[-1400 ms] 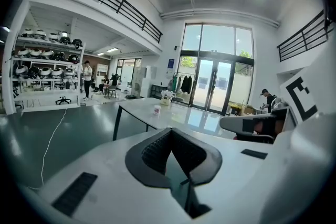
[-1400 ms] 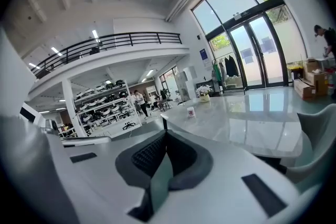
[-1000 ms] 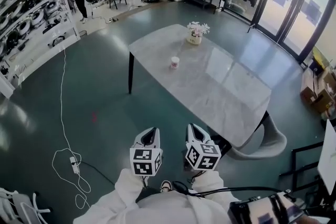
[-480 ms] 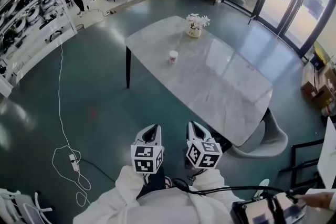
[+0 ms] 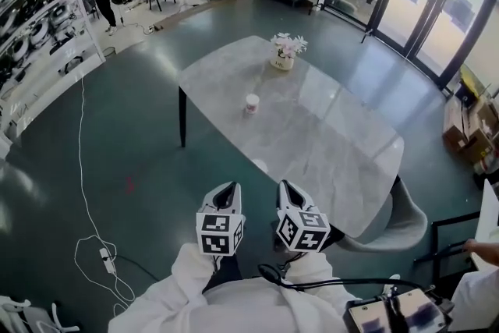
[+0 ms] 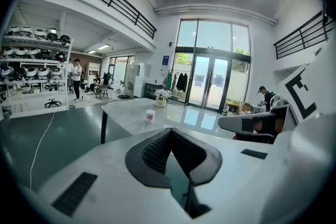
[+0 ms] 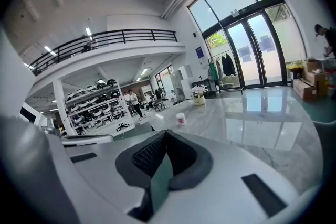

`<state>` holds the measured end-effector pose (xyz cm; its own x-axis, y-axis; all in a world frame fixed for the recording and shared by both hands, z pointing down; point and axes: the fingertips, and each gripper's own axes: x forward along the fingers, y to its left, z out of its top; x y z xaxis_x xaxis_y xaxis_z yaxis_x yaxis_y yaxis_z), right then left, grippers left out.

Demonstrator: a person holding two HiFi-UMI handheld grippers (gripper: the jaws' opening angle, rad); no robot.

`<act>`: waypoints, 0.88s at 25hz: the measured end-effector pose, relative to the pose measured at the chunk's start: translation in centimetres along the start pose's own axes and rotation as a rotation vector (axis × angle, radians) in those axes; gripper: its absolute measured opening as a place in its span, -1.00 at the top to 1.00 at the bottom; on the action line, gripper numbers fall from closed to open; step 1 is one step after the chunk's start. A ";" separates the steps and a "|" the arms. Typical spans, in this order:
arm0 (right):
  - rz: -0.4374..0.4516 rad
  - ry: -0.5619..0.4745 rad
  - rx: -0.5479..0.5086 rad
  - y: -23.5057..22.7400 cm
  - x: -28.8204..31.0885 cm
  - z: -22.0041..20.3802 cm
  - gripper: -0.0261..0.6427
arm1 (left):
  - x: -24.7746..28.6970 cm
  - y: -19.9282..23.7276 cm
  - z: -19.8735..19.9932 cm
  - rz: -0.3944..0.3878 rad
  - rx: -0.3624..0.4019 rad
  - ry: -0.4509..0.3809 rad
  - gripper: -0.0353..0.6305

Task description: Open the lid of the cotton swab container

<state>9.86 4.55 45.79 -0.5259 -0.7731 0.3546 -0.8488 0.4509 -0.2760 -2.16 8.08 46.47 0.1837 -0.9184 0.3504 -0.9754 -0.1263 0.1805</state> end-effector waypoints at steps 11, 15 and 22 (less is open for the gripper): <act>-0.041 -0.005 0.030 -0.9 8.6 4.1 0.74 | 8.2 4.5 5.2 -0.049 0.030 0.011 0.91; -0.054 -0.007 0.043 -1.4 11.5 5.3 0.74 | 10.9 6.0 6.9 -0.061 0.039 0.014 0.91; -0.085 -0.011 0.082 -2.0 16.5 6.6 0.74 | 15.2 9.0 8.6 -0.086 0.062 0.033 0.91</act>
<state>3.28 -12.05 46.32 -0.4510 -0.8119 0.3706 -0.8831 0.3457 -0.3173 -9.17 -10.27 45.51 0.2705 -0.8902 0.3666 -0.9612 -0.2283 0.1548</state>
